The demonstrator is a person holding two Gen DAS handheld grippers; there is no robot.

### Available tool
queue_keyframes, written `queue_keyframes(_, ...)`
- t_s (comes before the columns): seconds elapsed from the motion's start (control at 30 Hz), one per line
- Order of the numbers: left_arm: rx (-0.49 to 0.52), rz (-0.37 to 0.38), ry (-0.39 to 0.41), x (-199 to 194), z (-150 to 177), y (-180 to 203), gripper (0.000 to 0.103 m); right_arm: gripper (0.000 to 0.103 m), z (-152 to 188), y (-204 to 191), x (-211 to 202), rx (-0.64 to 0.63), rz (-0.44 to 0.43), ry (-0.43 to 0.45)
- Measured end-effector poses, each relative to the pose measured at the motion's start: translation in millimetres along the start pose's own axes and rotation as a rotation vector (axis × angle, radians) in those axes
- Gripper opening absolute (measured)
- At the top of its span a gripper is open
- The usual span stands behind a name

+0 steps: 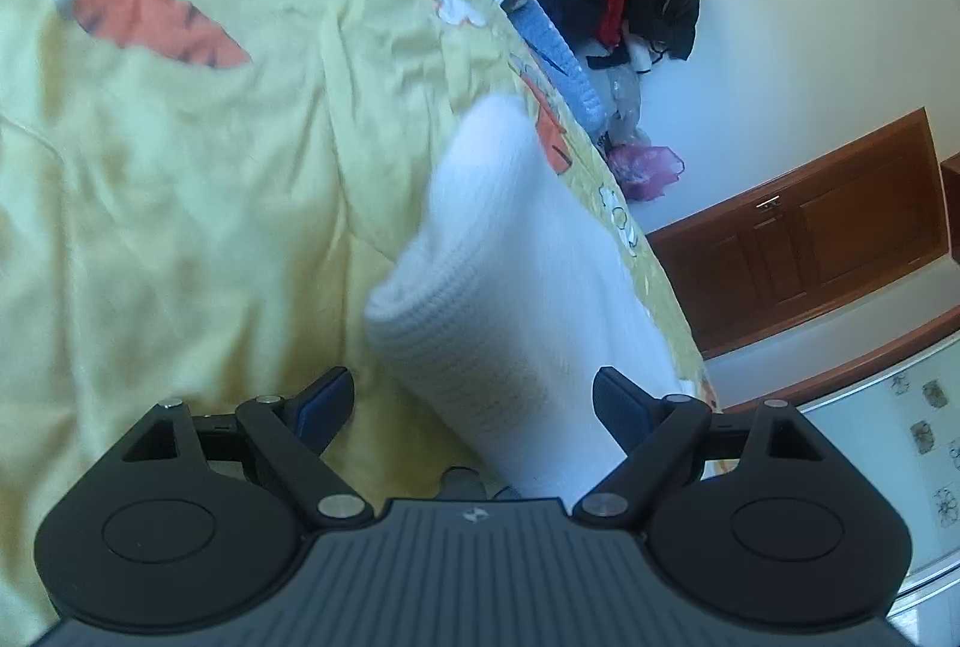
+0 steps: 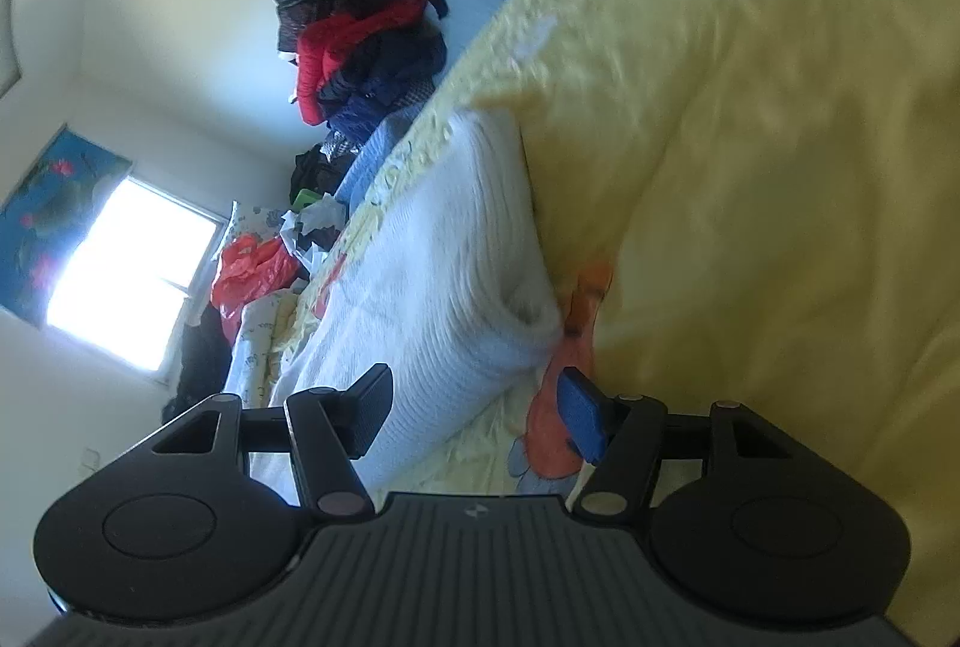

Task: Fold small clothes

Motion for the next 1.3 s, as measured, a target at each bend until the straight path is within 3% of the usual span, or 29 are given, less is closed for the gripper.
queue_keyframes(0.17, -0.037, 0.004, 0.049, 20, -12, 6, 0.088, 0.067, -5, -8, 28, 0.045, 0.010, 0.084)
queue_keyframes(0.3, -0.024, -0.035, 0.109, 30, -13, 11, 0.087, 0.067, -8, -12, 44, 0.030, 0.077, 0.143)
queue_keyframes(0.4, 0.014, -0.071, 0.140, 34, -13, 15, 0.085, 0.046, -7, -13, 53, 0.002, 0.140, 0.180)
queue_keyframes(0.47, 0.040, -0.080, 0.159, 36, -13, 17, 0.084, 0.041, -5, -10, 56, 0.004, 0.145, 0.196)
queue_keyframes(0.5, 0.052, -0.087, 0.167, 37, -13, 17, 0.081, 0.040, -6, -8, 56, 0.009, 0.142, 0.201)
queue_keyframes(0.6, 0.098, -0.174, 0.168, 41, -13, 11, 0.038, 0.037, -6, -6, 58, 0.017, 0.142, 0.203)
queue_keyframes(0.63, 0.098, -0.166, 0.159, 42, -14, 10, 0.035, 0.037, -6, -7, 58, 0.019, 0.144, 0.203)
queue_keyframes(0.73, 0.078, -0.160, 0.120, 41, -17, 9, 0.033, 0.035, -7, -11, 58, 0.025, 0.146, 0.199)
queue_keyframes(0.93, 0.159, -0.155, 0.114, 30, -20, 28, 0.027, 0.033, -9, -24, 47, 0.016, 0.111, 0.223)
queue_keyframes(1.3, 0.196, -0.121, 0.034, -2, -9, 30, 0.026, 0.032, 3, -43, 17, -0.024, 0.057, 0.194)
Point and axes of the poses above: each gripper's, at about its wrist camera, not at the fingertips, and x roughly the way its jaws point, y to its right, z to its underside, the point moved 9 cm from there along x, roughly the way its jaws point
